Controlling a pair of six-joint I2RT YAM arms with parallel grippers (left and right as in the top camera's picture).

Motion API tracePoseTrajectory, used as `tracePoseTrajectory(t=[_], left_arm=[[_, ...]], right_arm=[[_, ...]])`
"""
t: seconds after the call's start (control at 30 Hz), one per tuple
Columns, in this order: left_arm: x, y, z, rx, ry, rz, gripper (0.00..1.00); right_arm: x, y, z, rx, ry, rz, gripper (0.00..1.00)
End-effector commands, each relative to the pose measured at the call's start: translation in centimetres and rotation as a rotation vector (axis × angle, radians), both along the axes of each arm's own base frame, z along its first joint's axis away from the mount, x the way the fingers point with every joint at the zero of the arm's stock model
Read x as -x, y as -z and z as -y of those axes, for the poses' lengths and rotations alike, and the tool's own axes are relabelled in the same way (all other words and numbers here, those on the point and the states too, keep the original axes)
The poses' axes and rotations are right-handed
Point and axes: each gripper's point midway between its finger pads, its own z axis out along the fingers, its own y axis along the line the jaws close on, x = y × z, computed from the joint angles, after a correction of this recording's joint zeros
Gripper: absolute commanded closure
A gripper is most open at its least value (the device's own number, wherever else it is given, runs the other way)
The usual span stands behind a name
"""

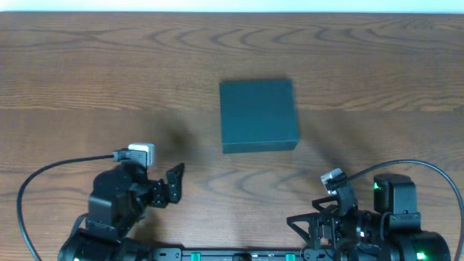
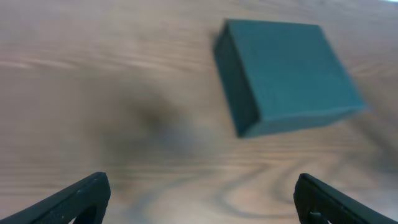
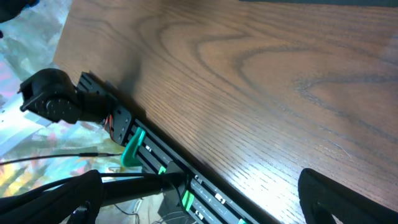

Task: Pack container

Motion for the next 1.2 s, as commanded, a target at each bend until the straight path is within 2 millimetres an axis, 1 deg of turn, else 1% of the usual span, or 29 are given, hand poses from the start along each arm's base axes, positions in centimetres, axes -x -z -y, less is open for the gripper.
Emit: tracePoseTrajectory(t=[0.0, 0.13, 0.23, 0.4, 0.63, 0.7, 0.9, 1.17], left_arm=[[-0.2, 1.5, -2.3, -0.169, 0.003, 0.046, 0.04], [-0.2, 3.5, -4.9, -0.181, -0.124, 0.086, 0.04], [0.1, 4.9, -5.8, -0.181, -0.173, 0.103, 0.05], [0.4, 7.2, -6.9, -0.189, -0.227, 0.113, 0.05], [0.4, 9.0, -7.6, -0.211, -0.264, 0.122, 0.04], [0.3, 9.9, -7.8, -0.212, -0.279, 0.11, 0.05], [0.4, 10.0, -8.3, -0.23, -0.302, 0.105, 0.05], [0.6, 10.5, -8.3, -0.234, -0.296, 0.085, 0.05]], right_arm=[[0.2, -0.2, -0.3, -0.017, -0.006, -0.002, 0.01], [0.2, -0.2, -0.3, -0.017, -0.006, -0.003, 0.01], [0.2, -0.2, -0.3, -0.017, -0.006, -0.003, 0.01], [0.2, -0.2, -0.3, -0.017, -0.006, -0.003, 0.01], [0.2, -0.2, -0.3, -0.017, -0.006, -0.002, 0.01], [0.2, -0.2, -0.3, -0.017, -0.006, -0.002, 0.01], [0.2, -0.2, -0.3, -0.017, -0.006, -0.002, 0.01], [0.2, -0.2, -0.3, -0.017, -0.006, -0.003, 0.01]])
